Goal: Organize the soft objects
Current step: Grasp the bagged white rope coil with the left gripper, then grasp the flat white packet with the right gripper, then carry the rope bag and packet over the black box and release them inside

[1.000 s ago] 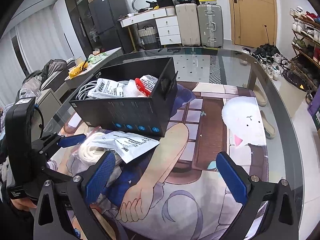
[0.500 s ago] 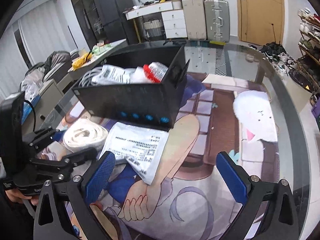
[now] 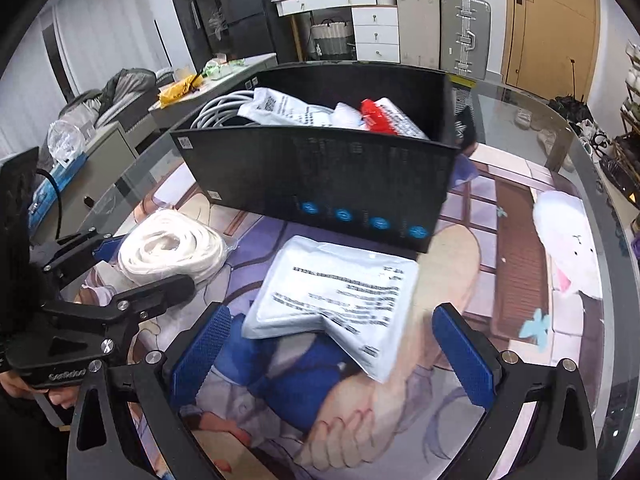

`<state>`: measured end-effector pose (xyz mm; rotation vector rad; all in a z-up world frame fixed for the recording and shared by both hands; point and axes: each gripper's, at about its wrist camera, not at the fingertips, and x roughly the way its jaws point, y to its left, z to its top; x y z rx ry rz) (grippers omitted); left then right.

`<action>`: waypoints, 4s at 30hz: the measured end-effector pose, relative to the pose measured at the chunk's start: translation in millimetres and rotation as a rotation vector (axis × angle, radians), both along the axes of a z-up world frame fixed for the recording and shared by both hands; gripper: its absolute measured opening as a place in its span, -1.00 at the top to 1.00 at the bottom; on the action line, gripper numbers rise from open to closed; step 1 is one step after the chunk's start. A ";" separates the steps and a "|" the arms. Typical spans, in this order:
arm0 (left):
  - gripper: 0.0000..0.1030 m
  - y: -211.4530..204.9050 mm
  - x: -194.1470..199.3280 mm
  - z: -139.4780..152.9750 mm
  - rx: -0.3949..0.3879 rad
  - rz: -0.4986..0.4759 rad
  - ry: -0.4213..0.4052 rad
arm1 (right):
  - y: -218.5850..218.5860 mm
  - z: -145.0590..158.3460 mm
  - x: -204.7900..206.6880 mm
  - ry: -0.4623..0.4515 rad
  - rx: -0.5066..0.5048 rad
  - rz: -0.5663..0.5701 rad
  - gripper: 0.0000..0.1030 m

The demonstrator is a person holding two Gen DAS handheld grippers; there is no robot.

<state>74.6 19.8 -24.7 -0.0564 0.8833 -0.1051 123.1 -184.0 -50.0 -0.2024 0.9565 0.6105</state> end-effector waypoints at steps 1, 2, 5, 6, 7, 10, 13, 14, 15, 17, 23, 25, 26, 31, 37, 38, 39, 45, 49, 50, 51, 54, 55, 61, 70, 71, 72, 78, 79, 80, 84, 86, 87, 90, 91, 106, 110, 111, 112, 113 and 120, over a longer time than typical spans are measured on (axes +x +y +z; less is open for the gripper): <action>-0.24 -0.6 -0.2 -0.1 -0.001 0.002 -0.001 | 2.8 -0.7 0.3 0.001 -0.007 0.000 -0.99; -0.24 -0.5 -0.4 -0.2 -0.002 0.001 -0.003 | 5.4 -1.3 0.7 -0.001 -0.016 -0.002 -0.99; -0.23 0.8 -0.4 -0.5 -0.004 0.006 -0.006 | 11.2 -3.3 5.4 -0.008 -0.038 -0.024 -0.98; -0.23 0.7 -0.7 -0.3 -0.008 0.006 -0.006 | 12.3 -3.5 6.8 -0.009 -0.044 -0.032 -0.98; -0.23 1.4 -0.8 -0.4 -0.012 0.006 -0.007 | 13.5 -4.0 8.0 -0.012 -0.055 -0.041 -0.98; -0.23 1.3 -0.8 -0.1 -0.016 0.005 -0.010 | 16.9 -5.4 10.3 -0.022 -0.085 -0.053 -0.98; -0.24 3.4 -1.2 -0.3 -0.026 0.006 -0.013 | 22.4 -7.0 11.2 -0.026 -0.108 -0.067 -0.98; -0.24 3.6 -1.4 -0.4 -0.027 0.006 -0.013 | 22.9 -7.3 11.6 -0.023 -0.111 -0.076 -0.98; -0.24 3.8 -1.4 -0.5 -0.027 0.005 -0.013 | 23.5 -7.5 11.4 -0.021 -0.112 -0.082 -0.98; -0.25 3.8 -1.5 -0.4 -0.024 0.006 -0.013 | 23.1 -7.0 12.0 -0.016 -0.115 -0.094 -0.98; -0.25 0.8 -1.0 -0.1 -0.015 0.005 -0.013 | 12.2 -4.9 6.2 -0.038 -0.098 -0.101 -0.70; -0.25 0.2 -0.2 -0.2 -0.010 0.006 -0.013 | 2.2 -1.0 6.1 -0.045 -0.090 -0.112 -0.39; -0.26 -0.6 0.3 -0.4 -0.004 0.005 -0.012 | -3.8 -0.3 7.0 -0.041 -0.081 -0.108 -0.27; -0.26 -5.2 0.9 -0.7 0.021 0.007 -0.010 | -12.7 1.5 3.0 -0.051 -0.081 -0.078 -0.14; -0.26 -4.8 0.1 -1.1 0.023 0.018 -0.014 | -18.8 4.0 0.8 -0.044 -0.051 -0.069 -0.09; -0.25 -4.7 -0.1 -0.9 0.023 0.019 -0.014 | -21.4 4.5 1.3 -0.044 -0.048 -0.066 -0.08; -0.24 -4.6 -0.4 -0.9 0.022 0.022 -0.015 | -22.5 5.6 1.0 -0.046 -0.045 -0.065 -0.06; -0.21 -1.1 -5.1 0.4 0.011 0.038 -0.032 | -27.8 14.9 -4.3 -0.061 -0.014 -0.043 -0.04; -0.21 -2.7 -9.4 2.0 0.015 0.032 -0.041 | -29.7 21.8 -6.5 -0.073 -0.001 -0.031 -0.04; -0.21 -3.3 -10.9 2.6 0.016 0.031 -0.046 | -30.4 23.3 -7.3 -0.076 0.002 -0.030 -0.04; -0.21 -3.6 -12.3 3.4 0.016 0.029 -0.049 | -30.0 25.6 -7.1 -0.078 0.005 -0.029 -0.04; -0.21 -4.0 -14.9 7.7 0.014 0.026 -0.059 | -29.5 29.5 -8.6 -0.088 0.011 -0.027 -0.04; -0.21 -3.2 -15.7 10.5 0.013 0.027 -0.066 | -29.9 30.9 -9.2 -0.091 0.014 -0.026 -0.04; -0.21 -0.6 -18.9 26.5 -0.007 0.028 -0.102 | -31.2 43.1 -15.2 -0.123 0.026 -0.020 -0.04; -0.21 0.6 -18.0 47.1 -0.024 0.027 -0.159 | -33.1 60.9 -23.9 -0.166 0.054 -0.025 -0.04; -0.21 0.6 -16.8 49.0 -0.022 0.030 -0.161 | -33.6 62.4 -24.5 -0.168 0.058 -0.026 -0.04; -0.21 0.5 -15.7 51.0 -0.022 0.030 -0.167 | -34.5 64.3 -25.2 -0.171 0.063 -0.028 -0.04; -0.21 2.5 -7.1 64.1 -0.040 0.031 -0.206 | -37.1 70.4 -27.3 -0.187 0.081 -0.041 -0.04; -0.21 2.9 -5.0 66.3 -0.041 0.030 -0.211 | -37.1 70.7 -27.6 -0.189 0.082 -0.041 -0.04; -0.21 3.2 -2.7 68.2 -0.041 0.031 -0.214 | -36.9 71.5 -27.7 -0.192 0.081 -0.043 -0.04; -0.21 5.5 5.6 75.0 -0.048 0.034 -0.225 | -30.7 75.5 -26.9 -0.205 0.097 -0.037 -0.04; -0.21 6.1 10.2 78.8 -0.041 0.035 -0.235 | -27.7 76.5 -24.9 -0.204 0.101 -0.033 -0.04; -0.21 6.1 11.8 80.3 -0.039 0.036 -0.236 | -25.7 76.6 -23.2 -0.207 0.100 -0.033 -0.04; -0.21 5.7 18.7 83.8 -0.038 0.033 -0.242 | -21.6 80.1 -18.3 -0.213 0.099 -0.030 -0.04; -0.21 5.5 20.6 84.4 -0.036 0.032 -0.244 | -20.5 81.9 -16.6 -0.218 0.098 -0.029 -0.04; -0.21 -2.7 56.7 90.3 -0.026 0.011 -0.245 | -1.2 102.7 15.9 -0.255 0.035 -0.005 -0.04; -0.21 -0.1 66.2 88.6 -0.028 0.021 -0.233 | 5.4 100.1 24.8 -0.248 0.015 0.006 -0.04; -0.21 -0.1 68.1 88.8 -0.028 0.022 -0.233 | 6.3 99.5 27.3 -0.245 0.009 0.008 -0.04; -0.21 -0.1 70.6 88.4 -0.027 0.024 -0.230 | 7.0 98.7 29.9 -0.243 0.005 0.009 -0.04; -0.21 0.8 72.0 88.2 -0.028 0.024 -0.229 | 7.6 97.9 31.8 -0.241 0.000 0.011 -0.04; -0.21 -0.8 80.8 84.2 -0.032 0.027 -0.220 | 12.1 92.1 43.3 -0.232 -0.028 0.017 -0.04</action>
